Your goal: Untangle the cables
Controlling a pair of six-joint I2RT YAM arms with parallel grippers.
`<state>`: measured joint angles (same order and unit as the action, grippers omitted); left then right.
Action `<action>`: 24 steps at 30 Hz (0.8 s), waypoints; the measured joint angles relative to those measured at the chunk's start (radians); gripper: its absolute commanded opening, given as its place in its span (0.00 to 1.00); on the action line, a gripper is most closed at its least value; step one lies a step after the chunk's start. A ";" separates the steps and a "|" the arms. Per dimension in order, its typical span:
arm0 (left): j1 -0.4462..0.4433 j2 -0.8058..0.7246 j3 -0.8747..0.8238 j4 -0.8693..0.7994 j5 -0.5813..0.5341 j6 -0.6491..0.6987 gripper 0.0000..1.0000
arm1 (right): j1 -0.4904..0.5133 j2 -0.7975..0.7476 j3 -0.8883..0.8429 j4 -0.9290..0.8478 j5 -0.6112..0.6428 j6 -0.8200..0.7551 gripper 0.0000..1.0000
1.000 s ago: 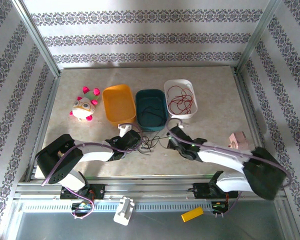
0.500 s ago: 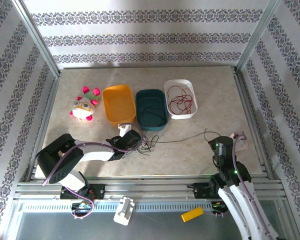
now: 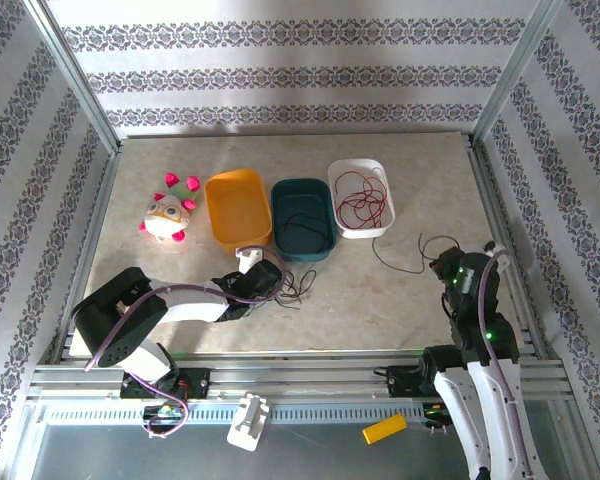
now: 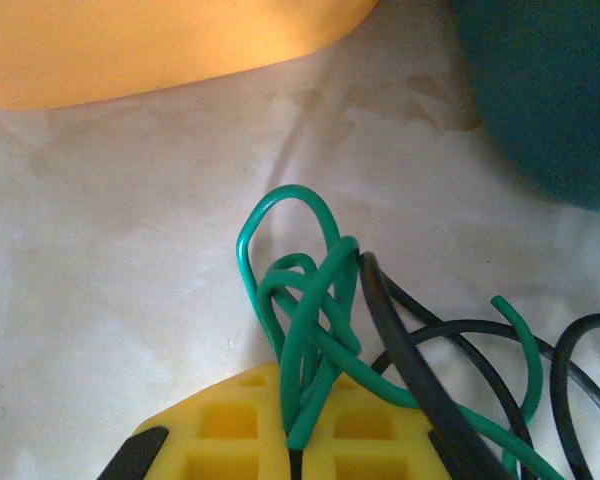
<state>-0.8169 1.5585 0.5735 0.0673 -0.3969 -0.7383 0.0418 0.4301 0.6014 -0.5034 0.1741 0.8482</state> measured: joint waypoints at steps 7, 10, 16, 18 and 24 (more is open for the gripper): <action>0.000 0.001 0.000 0.002 0.000 0.000 0.00 | 0.047 0.054 0.163 0.171 -0.113 -0.072 0.00; 0.000 0.002 0.000 0.003 0.000 0.000 0.00 | 0.095 0.103 0.231 0.248 -0.147 -0.090 0.00; 0.000 0.004 0.000 0.004 -0.001 0.000 0.00 | 0.235 0.250 0.300 0.394 -0.169 -0.114 0.00; 0.000 0.004 0.000 0.004 -0.001 0.000 0.00 | 0.285 0.319 0.311 0.434 -0.174 -0.123 0.00; 0.000 0.001 -0.001 0.003 -0.001 0.000 0.00 | 0.398 0.582 0.328 0.530 -0.195 -0.146 0.00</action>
<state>-0.8169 1.5593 0.5724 0.0708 -0.3977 -0.7387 0.4400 1.0122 0.9298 0.0265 -0.0204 0.7025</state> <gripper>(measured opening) 0.059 0.051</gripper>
